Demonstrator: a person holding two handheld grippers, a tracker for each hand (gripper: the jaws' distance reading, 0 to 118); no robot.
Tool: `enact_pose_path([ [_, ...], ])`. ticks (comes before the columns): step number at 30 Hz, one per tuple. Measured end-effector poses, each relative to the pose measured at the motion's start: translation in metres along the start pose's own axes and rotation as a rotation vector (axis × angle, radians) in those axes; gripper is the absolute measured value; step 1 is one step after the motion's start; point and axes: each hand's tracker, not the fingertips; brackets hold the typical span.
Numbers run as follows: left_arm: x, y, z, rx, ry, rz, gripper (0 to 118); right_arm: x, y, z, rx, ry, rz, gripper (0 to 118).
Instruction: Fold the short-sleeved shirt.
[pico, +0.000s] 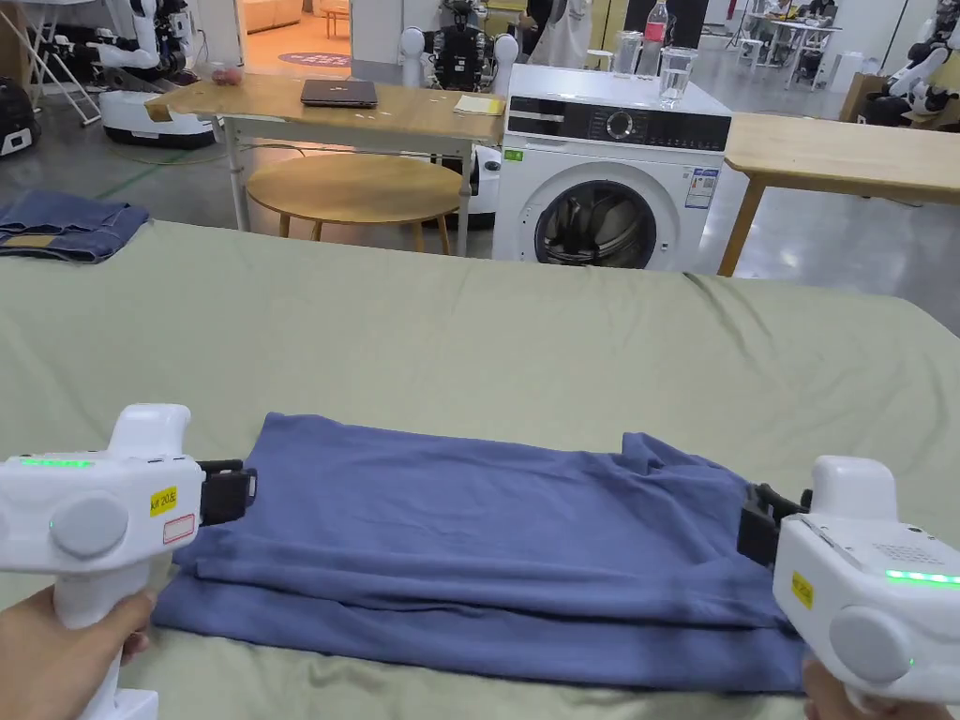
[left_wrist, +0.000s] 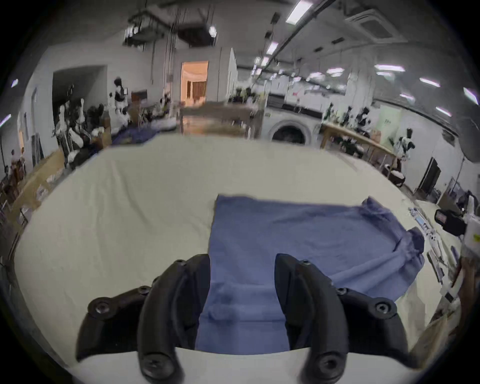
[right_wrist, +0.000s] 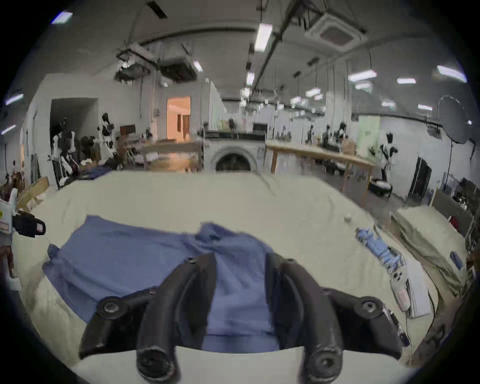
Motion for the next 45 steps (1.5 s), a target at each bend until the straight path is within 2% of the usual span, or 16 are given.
enact_pose_path([
  [2, 0.012, -0.006, 0.017, 0.089, 0.018, -0.033, 46, -0.017, 0.003, 0.013, 0.057, -0.008, 0.010, 6],
  [3, 0.020, -0.008, 0.025, 0.126, 0.033, -0.041, 38, -0.025, 0.004, 0.018, 0.071, -0.003, 0.011, 3],
  [4, 0.025, -0.011, 0.033, 0.160, 0.038, -0.045, 18, -0.030, 0.004, 0.023, 0.082, 0.000, 0.003, 0],
  [5, 0.027, -0.013, 0.037, 0.190, 0.046, -0.049, 6, -0.037, 0.007, 0.030, 0.084, 0.015, -0.001, 0],
  [6, 0.027, -0.015, 0.038, 0.191, 0.055, -0.055, 1, -0.042, 0.007, 0.035, 0.099, 0.037, -0.016, 0],
  [13, 0.021, -0.026, 0.054, 0.135, 0.080, -0.051, 0, -0.056, 0.008, 0.052, 0.126, 0.068, -0.030, 0],
  [16, -0.002, -0.028, 0.045, -0.001, 0.083, -0.047, 0, -0.053, 0.006, 0.052, 0.108, 0.077, -0.030, 0],
  [22, -0.047, -0.025, 0.015, -0.306, 0.025, 0.100, 0, -0.041, -0.007, 0.036, 0.029, 0.074, -0.009, 0],
  [24, -0.060, -0.022, 0.001, -0.355, 0.011, 0.104, 0, -0.038, -0.012, 0.032, -0.001, 0.075, -0.004, 0],
  [27, -0.064, -0.016, -0.017, -0.445, 0.035, 0.104, 43, -0.036, -0.017, 0.026, -0.036, 0.077, -0.001, 0],
  [30, -0.065, -0.019, -0.038, -0.547, 0.034, 0.130, 57, -0.033, -0.023, 0.023, -0.062, 0.074, 0.002, 0],
  [34, -0.059, -0.036, -0.064, -0.672, 0.048, 0.096, 57, -0.028, -0.030, 0.021, -0.089, 0.069, 0.001, 0],
  [36, -0.049, -0.035, -0.055, -0.614, 0.074, 0.067, 56, -0.024, -0.033, 0.021, -0.101, 0.065, 0.002, 0],
  [39, -0.036, -0.038, -0.051, -0.591, 0.083, -0.022, 38, -0.018, -0.036, 0.019, -0.114, 0.054, -0.007, 0],
  [42, -0.035, -0.036, -0.053, -0.579, 0.071, -0.099, 4, -0.009, -0.036, 0.015, -0.138, 0.052, -0.024, 0],
  [45, -0.034, -0.035, -0.046, -0.570, 0.037, -0.075, 0, 0.004, -0.033, 0.010, -0.172, 0.045, -0.026, 0],
])
